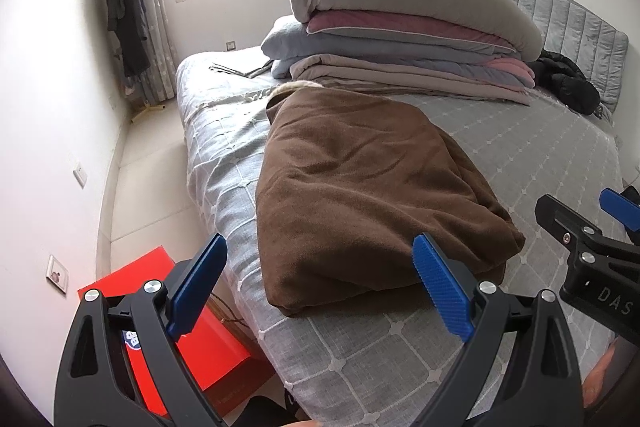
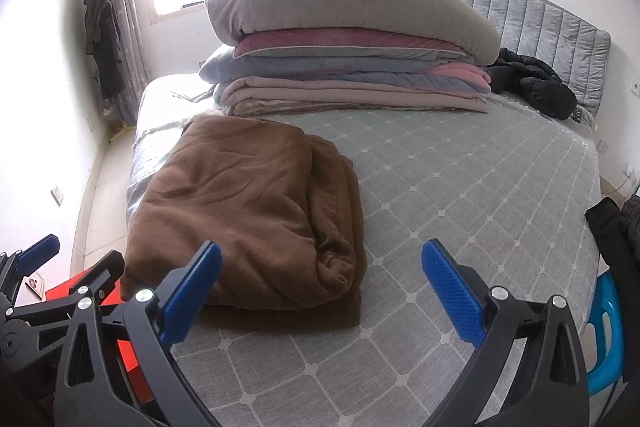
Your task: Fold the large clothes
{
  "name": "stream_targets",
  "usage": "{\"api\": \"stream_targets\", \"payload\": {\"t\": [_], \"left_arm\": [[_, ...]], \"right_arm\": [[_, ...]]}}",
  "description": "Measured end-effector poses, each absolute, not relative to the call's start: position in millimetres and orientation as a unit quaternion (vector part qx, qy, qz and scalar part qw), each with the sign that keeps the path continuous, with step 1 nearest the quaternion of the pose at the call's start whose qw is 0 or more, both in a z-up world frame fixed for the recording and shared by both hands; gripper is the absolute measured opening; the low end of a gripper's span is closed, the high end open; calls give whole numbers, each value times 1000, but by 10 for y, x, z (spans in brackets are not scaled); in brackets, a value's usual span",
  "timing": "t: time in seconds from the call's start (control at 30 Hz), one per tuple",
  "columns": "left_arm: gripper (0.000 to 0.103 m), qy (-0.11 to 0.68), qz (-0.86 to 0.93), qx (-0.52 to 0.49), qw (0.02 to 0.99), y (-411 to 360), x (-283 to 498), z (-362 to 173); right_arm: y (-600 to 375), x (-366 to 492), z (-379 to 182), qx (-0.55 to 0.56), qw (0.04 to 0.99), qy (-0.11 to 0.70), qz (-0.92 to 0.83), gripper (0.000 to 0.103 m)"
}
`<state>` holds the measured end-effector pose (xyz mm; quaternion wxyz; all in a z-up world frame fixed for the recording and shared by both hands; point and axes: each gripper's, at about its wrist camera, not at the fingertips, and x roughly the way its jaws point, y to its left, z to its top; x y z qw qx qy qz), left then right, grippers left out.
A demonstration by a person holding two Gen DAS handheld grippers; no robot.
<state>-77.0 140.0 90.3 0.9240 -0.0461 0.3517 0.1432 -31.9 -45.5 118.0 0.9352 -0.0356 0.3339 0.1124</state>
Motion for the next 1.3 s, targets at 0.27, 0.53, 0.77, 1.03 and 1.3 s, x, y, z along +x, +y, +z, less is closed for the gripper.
{"api": "stream_targets", "payload": {"t": [0.27, 0.53, 0.77, 1.03, 1.3], "left_arm": [[90, 335, 143, -45, 930, 1394, -813, 960], [90, 318, 138, -45, 937, 1379, -866, 1025], [90, 305, 133, -37, 942, 1339, -897, 1060], [96, 308, 150, 0, 939, 1232, -873, 1049], [96, 310, 138, -11, 941, 1241, -877, 1060]], "right_arm": [[-491, -374, 1251, -28, 941, 317, 116, 97], [-525, -426, 1324, -21, 948, 296, 116, 97], [-510, -397, 1295, -19, 947, 297, 118, 97], [-533, -345, 1239, -16, 945, 305, 118, 97], [-574, -333, 1234, -9, 945, 305, 116, 97]]}}
